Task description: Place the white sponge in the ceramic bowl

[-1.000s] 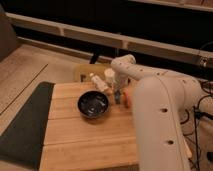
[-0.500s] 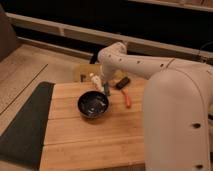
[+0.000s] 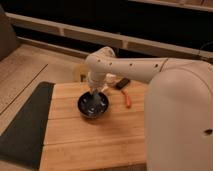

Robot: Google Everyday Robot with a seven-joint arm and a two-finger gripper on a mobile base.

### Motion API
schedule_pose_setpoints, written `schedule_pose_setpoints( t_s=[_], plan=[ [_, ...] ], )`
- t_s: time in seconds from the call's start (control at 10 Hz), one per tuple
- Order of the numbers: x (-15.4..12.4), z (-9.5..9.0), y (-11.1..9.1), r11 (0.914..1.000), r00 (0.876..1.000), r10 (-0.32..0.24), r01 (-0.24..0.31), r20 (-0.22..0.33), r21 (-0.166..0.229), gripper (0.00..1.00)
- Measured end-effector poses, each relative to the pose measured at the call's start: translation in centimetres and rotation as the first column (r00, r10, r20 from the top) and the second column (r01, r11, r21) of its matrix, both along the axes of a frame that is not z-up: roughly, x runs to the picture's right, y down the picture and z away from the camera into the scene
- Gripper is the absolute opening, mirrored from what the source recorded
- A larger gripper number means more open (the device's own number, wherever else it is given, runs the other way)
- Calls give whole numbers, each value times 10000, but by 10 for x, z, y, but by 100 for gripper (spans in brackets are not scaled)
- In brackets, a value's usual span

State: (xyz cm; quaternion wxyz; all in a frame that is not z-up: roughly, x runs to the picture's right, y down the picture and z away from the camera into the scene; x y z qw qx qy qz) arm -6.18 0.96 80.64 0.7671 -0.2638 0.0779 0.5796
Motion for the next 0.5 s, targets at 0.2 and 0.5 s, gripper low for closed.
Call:
schedule_pose_setpoints(
  t_s=[0.2,0.5],
  plan=[
    [0,0,0,10000,10000,1,-1,2,1,18],
    [-1,0,0,10000,10000,0,0,11,-4,50]
  ],
)
